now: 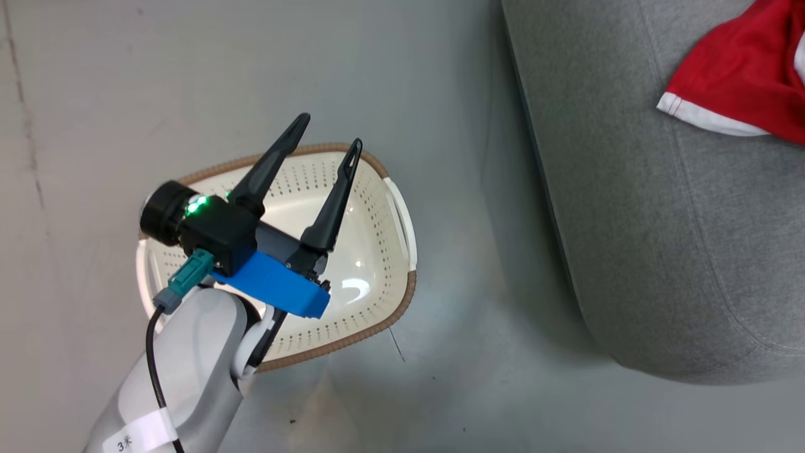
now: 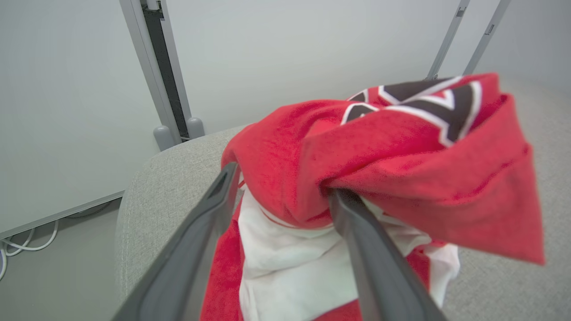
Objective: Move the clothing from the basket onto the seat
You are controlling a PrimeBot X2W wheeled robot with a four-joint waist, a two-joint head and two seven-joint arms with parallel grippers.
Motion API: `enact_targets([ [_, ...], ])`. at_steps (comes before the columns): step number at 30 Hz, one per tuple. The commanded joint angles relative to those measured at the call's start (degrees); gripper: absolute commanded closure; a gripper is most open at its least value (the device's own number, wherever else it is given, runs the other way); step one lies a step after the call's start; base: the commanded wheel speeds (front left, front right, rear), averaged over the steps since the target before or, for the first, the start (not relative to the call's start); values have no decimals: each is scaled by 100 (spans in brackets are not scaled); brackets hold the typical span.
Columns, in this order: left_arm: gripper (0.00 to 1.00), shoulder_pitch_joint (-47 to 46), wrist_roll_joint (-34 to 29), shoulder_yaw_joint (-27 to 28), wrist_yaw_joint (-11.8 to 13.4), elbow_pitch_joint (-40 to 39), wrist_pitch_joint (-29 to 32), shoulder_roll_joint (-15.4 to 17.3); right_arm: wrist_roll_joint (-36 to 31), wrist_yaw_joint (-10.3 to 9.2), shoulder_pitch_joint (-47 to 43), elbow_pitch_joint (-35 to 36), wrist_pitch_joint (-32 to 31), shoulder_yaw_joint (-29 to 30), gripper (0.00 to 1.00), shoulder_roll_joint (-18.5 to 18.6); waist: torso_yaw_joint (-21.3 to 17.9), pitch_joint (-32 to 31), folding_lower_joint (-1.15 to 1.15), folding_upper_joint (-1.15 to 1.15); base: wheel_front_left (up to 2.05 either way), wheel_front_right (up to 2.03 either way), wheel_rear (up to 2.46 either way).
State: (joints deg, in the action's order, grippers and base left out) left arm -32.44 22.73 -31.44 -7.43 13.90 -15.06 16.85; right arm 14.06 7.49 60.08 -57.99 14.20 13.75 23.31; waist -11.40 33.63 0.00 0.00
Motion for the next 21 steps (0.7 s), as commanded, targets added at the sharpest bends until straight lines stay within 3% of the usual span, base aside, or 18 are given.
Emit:
enact_targets([
  [1,0,121,28,51,-9,35,-16,-34,-27,1,-146,-13,-6,-35,0,-41,51,-283,0,0,0,0,0],
  [11,0,813,196,264,-8,276,-17,-387,-238,1,-914,87,-65,-596,0,-133,290,-1337,0,0,0,0,0],
  [21,0,1712,292,719,-8,445,-17,-613,-302,1,-1920,563,-20,-1176,0,-475,611,-2332,0,0,0,0,0],
])
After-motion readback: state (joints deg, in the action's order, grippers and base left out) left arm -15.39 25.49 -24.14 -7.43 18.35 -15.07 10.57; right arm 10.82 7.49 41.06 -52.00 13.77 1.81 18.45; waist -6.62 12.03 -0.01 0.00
